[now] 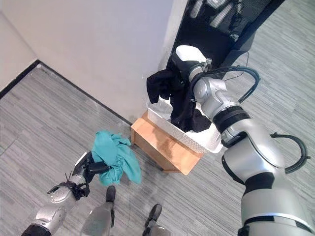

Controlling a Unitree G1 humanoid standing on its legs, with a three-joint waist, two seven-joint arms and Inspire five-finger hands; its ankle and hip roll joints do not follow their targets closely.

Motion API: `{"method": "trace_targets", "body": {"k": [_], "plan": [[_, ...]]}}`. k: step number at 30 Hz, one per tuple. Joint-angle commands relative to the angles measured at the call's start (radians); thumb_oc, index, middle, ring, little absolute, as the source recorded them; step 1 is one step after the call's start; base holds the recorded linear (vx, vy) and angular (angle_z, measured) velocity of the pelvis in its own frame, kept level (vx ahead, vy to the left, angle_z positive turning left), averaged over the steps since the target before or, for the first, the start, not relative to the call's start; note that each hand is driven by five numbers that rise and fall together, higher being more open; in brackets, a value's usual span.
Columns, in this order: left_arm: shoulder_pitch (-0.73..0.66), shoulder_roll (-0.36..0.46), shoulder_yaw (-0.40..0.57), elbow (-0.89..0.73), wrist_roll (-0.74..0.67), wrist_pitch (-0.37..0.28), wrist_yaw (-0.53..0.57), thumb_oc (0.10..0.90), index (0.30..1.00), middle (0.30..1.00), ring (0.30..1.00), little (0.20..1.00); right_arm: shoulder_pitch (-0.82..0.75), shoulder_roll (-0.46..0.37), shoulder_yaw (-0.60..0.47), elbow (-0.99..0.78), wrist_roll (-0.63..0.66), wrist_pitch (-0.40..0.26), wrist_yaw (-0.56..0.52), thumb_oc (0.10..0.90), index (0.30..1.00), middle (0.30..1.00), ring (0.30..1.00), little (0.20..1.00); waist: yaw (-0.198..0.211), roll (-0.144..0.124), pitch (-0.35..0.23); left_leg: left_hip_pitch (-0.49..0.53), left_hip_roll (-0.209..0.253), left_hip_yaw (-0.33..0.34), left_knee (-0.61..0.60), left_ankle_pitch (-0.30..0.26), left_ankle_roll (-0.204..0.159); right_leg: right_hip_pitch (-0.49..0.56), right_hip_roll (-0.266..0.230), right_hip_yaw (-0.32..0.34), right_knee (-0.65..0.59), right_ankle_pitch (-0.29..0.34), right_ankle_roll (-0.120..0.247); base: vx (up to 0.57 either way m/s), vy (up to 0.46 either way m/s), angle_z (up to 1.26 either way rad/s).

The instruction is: Pick up bed clothes into laundry basket.

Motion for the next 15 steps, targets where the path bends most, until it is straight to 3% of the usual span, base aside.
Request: {"method": "trace_targets", "body": {"k": [1,15], "plan": [[-0.049,0.026,-0.004,-0.131,-0.019,-0.108,-0.012,0.4,0.3,0.3,0.3,0.3,-0.144,-0.048,-0.006,0.037,-0.004,-0.013,-0.074,0.4,0.3,0.3,0.3,0.3,0.037,-0.052,-0.039,0.004,-0.046,-0.001,-0.016,0.014,-0.024,0.072,-0.051,-0.014,0.02,-0.035,0.108,0.0,0.03,-0.19],[-0.057,0.024,-0.03,-0.139,-0.02,-0.109,-0.019,0.4,0.3,0.3,0.3,0.3,-0.163,-0.087,-0.008,0.199,0.004,-0.011,-0.088,0.4,0.3,0.3,0.3,0.3,0.013,-0.026,-0.036,0.01,-0.049,0.008,-0.022,0.014,-0.024,0.068,-0.053,-0.008,0.018,-0.043,0.108,0.0,0.005,-0.03]]}}
